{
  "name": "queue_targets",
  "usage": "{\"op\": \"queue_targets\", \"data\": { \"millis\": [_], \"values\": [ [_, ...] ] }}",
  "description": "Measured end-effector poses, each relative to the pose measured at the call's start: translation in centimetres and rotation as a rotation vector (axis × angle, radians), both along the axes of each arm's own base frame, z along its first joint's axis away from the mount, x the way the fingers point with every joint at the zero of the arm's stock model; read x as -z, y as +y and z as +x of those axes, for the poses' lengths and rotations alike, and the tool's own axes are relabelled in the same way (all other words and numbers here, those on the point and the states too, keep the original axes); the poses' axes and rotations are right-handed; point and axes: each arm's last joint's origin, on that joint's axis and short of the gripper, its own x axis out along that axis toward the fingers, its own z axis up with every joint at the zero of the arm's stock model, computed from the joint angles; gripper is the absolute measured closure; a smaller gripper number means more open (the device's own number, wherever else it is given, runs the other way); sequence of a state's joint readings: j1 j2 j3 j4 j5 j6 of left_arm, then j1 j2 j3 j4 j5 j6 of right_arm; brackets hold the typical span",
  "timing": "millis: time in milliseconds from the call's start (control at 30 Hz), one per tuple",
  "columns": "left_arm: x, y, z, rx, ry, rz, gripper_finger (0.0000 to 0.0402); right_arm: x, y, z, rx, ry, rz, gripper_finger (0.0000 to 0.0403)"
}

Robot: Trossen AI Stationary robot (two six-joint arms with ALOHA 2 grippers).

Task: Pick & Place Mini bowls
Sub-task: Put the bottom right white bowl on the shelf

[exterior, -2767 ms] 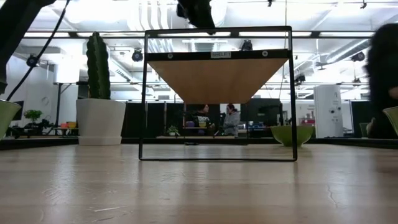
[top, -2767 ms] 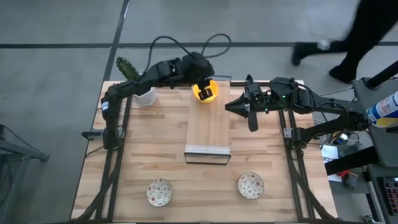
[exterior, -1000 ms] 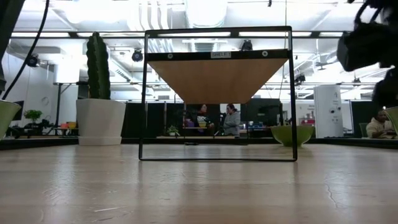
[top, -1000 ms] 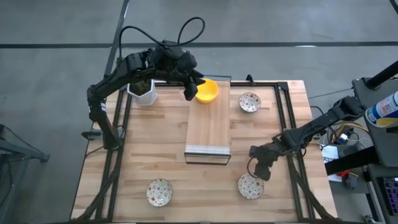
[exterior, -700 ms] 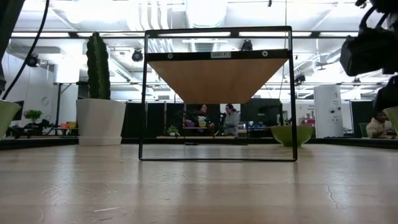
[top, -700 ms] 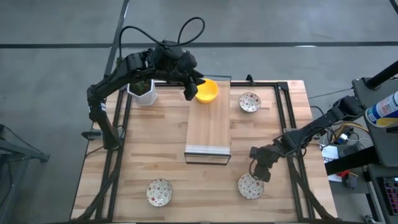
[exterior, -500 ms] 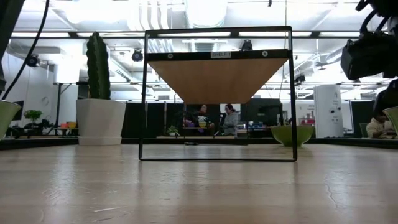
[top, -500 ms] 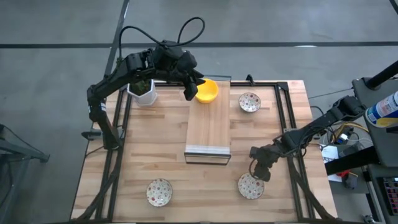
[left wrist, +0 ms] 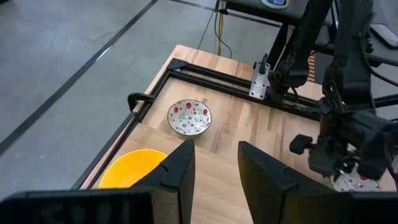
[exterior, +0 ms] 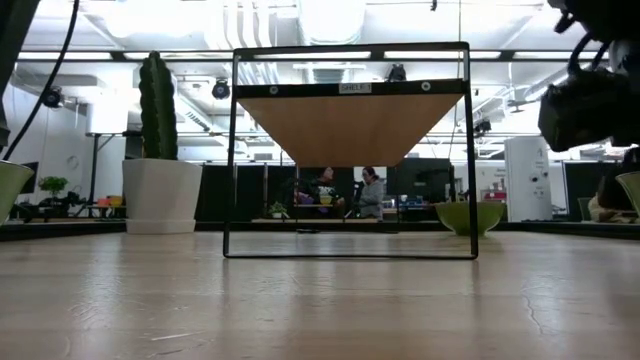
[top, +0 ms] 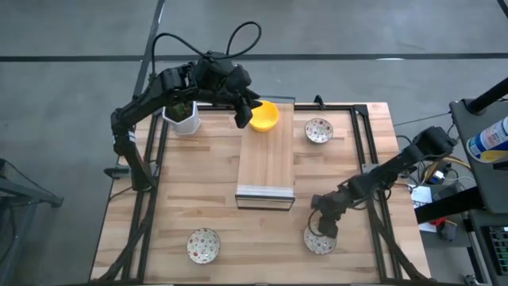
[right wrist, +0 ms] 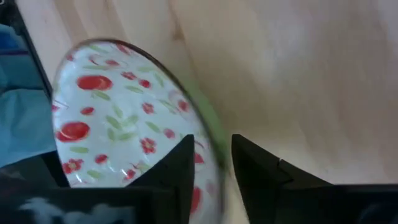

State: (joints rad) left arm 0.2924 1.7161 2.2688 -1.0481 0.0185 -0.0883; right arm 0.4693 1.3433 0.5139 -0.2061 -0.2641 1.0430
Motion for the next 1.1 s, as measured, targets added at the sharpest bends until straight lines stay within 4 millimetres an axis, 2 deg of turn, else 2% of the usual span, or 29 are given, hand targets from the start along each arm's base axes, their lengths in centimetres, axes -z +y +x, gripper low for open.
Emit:
{"op": "queue_targets", "data": {
  "millis": [167, 333, 567, 700, 867, 1100],
  "values": [
    [0.0, 0.0, 0.0, 0.001, 0.001, 0.001, 0.0287, -0.6, 0.8, 1.3, -0.038, -0.02, 0.016, 0.0346],
    [0.0, 0.0, 0.0, 0.003, 0.002, 0.005, 0.0287, -0.8, 1.0, 1.5, -0.051, 0.011, 0.048, 0.0387],
    [0.1, 0.0, 0.0, 0.004, 0.008, 0.002, 0.0287, -3.2, 0.8, 1.5, 0.014, -0.018, 0.131, 0.0392],
    [0.3, -0.1, -0.4, 0.002, 0.046, -0.011, 0.0287, -6.7, 0.4, 1.5, 0.075, -0.04, 0.162, 0.0392],
    [0.4, -0.4, -1.1, 0.002, 0.089, -0.024, 0.0287, -11.0, -1.3, 0.7, 0.125, 0.116, 0.024, 0.0393],
    [0.9, -0.5, -1.5, 0.005, 0.152, -0.039, 0.0287, -18.4, -4.3, 1.7, 0.165, 0.124, -0.113, 0.0392]
  ]
}}
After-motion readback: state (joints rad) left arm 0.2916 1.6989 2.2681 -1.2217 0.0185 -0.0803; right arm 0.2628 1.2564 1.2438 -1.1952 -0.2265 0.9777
